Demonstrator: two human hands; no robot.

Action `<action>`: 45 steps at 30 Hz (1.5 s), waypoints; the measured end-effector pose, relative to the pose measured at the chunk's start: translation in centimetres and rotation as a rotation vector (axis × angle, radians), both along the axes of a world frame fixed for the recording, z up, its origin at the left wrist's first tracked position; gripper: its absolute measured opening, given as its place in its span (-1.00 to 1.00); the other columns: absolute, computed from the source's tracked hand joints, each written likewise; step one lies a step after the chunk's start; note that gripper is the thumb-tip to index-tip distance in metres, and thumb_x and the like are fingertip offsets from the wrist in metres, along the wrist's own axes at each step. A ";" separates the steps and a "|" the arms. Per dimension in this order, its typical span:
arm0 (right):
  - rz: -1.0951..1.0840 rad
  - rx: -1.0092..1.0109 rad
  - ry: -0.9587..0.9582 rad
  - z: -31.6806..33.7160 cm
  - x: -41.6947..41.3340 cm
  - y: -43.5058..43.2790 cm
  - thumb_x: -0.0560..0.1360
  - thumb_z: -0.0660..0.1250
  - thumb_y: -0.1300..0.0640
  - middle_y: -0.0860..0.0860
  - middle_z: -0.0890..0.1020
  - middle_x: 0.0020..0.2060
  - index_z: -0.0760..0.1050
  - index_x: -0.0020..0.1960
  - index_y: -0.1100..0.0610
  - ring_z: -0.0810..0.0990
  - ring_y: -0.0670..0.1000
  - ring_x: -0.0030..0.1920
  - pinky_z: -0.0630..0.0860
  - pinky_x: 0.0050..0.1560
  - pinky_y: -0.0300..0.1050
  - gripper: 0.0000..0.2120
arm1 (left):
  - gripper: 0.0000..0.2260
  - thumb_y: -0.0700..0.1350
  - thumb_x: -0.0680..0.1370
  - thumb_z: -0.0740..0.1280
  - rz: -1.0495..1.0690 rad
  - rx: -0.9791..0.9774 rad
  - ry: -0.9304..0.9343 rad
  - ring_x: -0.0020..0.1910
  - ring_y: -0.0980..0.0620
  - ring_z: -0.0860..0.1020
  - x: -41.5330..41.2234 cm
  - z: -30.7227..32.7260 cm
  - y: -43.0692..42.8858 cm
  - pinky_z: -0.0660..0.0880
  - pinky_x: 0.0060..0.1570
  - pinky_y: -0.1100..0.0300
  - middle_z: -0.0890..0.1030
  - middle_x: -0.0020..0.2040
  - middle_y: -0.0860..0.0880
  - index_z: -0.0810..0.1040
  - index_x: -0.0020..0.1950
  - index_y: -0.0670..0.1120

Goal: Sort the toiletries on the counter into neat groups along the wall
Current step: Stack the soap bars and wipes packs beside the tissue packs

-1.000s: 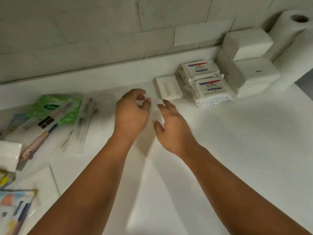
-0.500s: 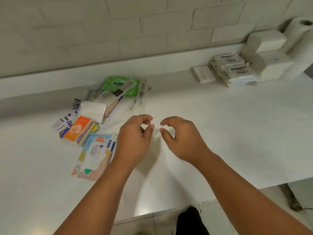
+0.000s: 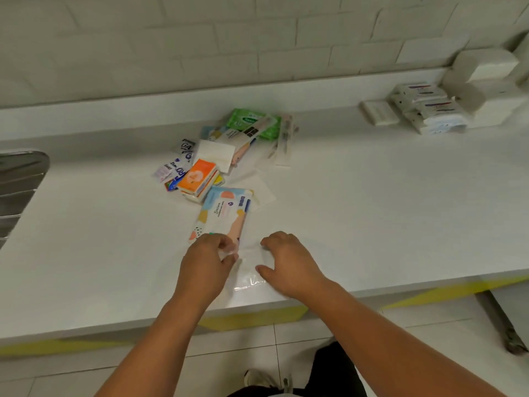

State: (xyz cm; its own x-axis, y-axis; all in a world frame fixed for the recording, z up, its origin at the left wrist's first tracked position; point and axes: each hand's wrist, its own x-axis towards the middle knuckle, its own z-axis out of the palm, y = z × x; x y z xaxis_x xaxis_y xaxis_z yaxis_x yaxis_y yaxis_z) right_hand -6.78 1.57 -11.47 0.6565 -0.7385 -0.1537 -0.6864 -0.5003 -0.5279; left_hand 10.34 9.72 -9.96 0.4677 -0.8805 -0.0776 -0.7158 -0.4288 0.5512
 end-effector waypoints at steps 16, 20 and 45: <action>0.121 0.068 0.229 -0.1 1.9 -0.2 0.42 0.50 0.03 0.09 0.52 0.18 0.41 0.35 0.07 0.50 0.13 0.17 0.45 0.07 -0.08 -0.45 | -0.39 0.00 0.42 0.55 -0.204 0.092 -0.099 0.25 -0.04 0.44 -0.3 -2.3 2.3 0.42 0.20 0.13 0.41 0.37 0.03 0.42 0.42 -0.01; 0.098 0.083 0.137 0.4 1.6 -0.2 0.48 0.42 0.12 0.07 0.58 0.18 0.48 0.29 0.06 0.52 0.11 0.16 0.46 0.09 -0.07 -0.61 | -0.47 0.01 0.45 0.51 -0.249 0.092 -0.135 0.22 -0.03 0.45 -0.6 -1.7 1.6 0.42 0.17 0.13 0.53 0.31 0.04 0.46 0.40 0.05; -0.513 0.450 -0.609 3.6 -8.8 -11.1 0.45 0.48 0.10 0.07 0.70 -0.18 0.59 -0.02 0.12 0.70 0.06 -0.21 0.65 -0.04 0.11 -0.84 | -0.92 -0.06 0.51 0.48 0.042 -0.238 0.580 -0.21 0.13 0.64 -9.4 2.4 -12.9 0.51 -0.18 0.24 0.71 -0.17 0.07 0.68 -0.03 -0.02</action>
State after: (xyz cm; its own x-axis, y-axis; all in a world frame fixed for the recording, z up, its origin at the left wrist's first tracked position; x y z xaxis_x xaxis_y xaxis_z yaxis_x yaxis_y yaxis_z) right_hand -15.59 -9.53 -7.84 0.3260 -0.9164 -0.2323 -0.3068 0.1299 -0.9429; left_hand 0.97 -3.21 -7.55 0.4427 -0.8867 -0.1335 -0.2569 -0.2681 0.9285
